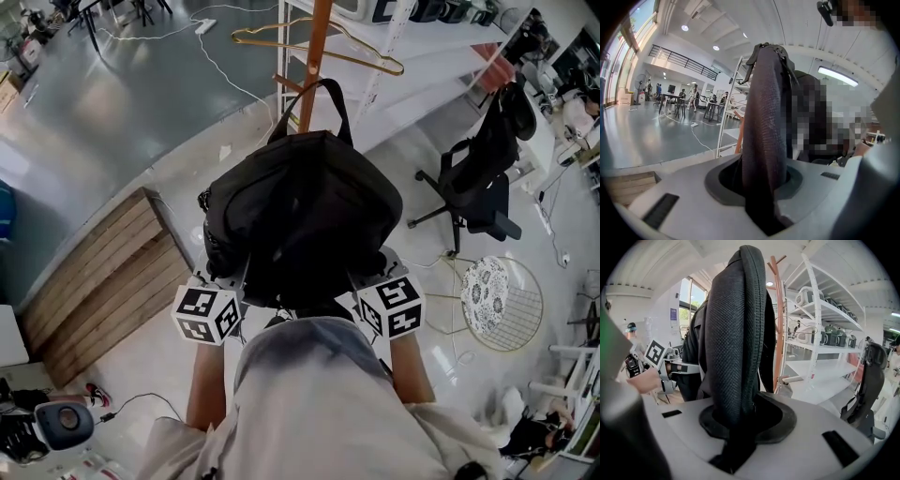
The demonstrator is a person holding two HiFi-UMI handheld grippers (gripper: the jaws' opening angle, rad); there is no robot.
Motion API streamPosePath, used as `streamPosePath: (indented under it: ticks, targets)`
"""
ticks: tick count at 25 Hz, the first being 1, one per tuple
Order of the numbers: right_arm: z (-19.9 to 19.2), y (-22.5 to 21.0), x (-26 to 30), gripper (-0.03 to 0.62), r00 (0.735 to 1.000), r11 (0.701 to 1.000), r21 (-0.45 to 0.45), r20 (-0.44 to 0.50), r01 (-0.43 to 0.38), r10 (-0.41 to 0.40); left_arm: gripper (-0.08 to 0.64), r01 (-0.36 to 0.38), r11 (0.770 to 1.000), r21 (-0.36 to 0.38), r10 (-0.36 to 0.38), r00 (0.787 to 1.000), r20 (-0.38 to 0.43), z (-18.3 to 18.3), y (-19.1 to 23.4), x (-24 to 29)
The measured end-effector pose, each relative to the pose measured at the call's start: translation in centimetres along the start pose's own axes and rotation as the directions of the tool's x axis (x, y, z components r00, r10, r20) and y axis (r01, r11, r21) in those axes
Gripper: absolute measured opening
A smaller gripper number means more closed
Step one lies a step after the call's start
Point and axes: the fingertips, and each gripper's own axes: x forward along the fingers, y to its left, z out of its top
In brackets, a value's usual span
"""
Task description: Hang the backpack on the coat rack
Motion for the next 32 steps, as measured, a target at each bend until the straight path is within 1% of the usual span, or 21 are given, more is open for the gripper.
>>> streamPosePath:
  ticks: [9, 15, 24, 32]
  targets:
    - [3.3, -2.9, 1.4, 0.087, 0.999, 0.999, -0.011, 0.038, -0.035, 0.035, 0.098, -0.02, 1.0, 0.019, 0.019, 1.0, 0.012, 3.2, 0.7, 2.8]
    - [5.0, -5.7, 3.1, 0.091, 0.996, 0.997, -0.011, 0.044, -0.071, 0.072, 0.098, -0.035, 0.999, 0.011, 0.035, 0.999, 0.004, 4.7, 1.2, 5.6]
    - [5.9, -9.3, 7.8, 0.091, 0.992, 0.992, 0.014, 0.02, -0.126, 0.125, 0.098, -0.078, 0.997, -0.005, 0.078, 0.996, -0.037, 5.2, 3.6, 10.4]
    - [5.8, -12.3, 10.8, 0.091, 0.985, 0.985, 0.026, -0.016, -0.169, 0.17, 0.098, -0.118, 0.992, -0.047, 0.115, 0.991, -0.071, 4.4, 4.6, 13.9]
